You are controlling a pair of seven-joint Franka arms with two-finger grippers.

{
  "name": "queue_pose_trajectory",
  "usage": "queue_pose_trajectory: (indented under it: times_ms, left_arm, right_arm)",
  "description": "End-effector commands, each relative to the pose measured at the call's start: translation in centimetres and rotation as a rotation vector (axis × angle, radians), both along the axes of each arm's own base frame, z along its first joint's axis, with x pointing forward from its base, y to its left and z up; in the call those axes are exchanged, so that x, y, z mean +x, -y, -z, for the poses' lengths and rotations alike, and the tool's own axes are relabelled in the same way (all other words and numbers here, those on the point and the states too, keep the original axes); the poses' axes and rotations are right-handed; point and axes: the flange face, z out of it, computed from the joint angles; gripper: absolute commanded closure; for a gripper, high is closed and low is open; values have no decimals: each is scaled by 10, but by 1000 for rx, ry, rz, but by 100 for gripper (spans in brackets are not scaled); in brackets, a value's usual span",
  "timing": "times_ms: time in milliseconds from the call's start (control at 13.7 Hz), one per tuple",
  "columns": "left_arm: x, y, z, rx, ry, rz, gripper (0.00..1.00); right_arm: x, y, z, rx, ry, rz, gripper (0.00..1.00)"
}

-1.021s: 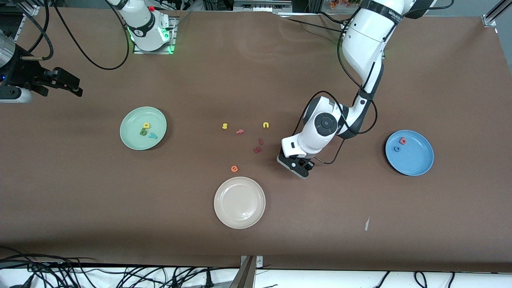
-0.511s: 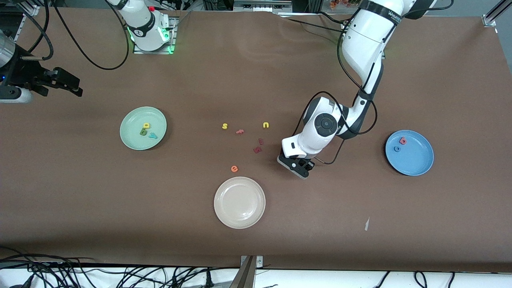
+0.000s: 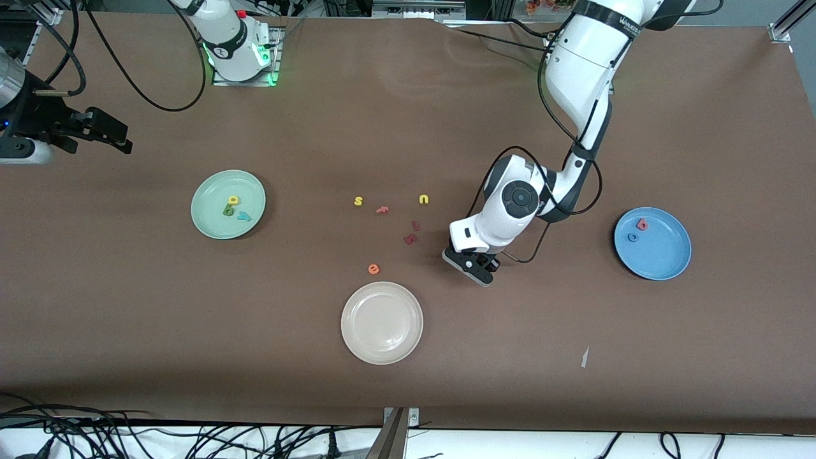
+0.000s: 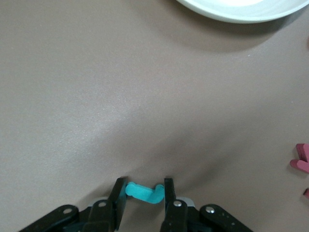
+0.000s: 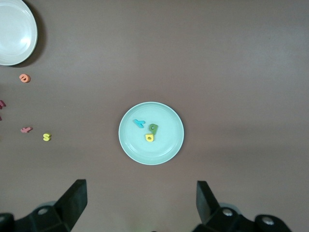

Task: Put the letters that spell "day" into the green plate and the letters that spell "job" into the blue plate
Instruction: 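Grasp the teal J with the left gripper and lift it, then carry the teal J to the blue plate and release it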

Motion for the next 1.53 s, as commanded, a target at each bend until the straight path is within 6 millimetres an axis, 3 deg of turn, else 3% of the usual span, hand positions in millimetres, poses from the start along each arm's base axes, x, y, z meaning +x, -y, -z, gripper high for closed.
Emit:
queue_pose_trajectory:
  times_ms: [0, 219, 511, 1094, 1313, 1459]
  left_arm:
    - [12, -15, -23, 22, 20, 4, 97]
    - [25, -59, -66, 60, -71, -26, 99]
    - [29, -138, -99, 113, -250, -44, 99]
    - [12, -345, -97, 272, -347, 146, 99]
    - [0, -402, -85, 296, -357, 211, 96]
    - [-20, -431, -64, 295, -404, 187, 92]
  right_arm:
    - [-3, -2, -5, -1, 3, 3, 0]
    - [-4, -2, -5, -1, 2, 3, 0]
    - [-3, -2, -5, -1, 5, 1, 0]
    - [-3, -2, -5, -1, 3, 3, 0]
    - [-4, -2, -4, -1, 0, 3, 0]
    - [-3, -2, -5, -1, 3, 3, 0]
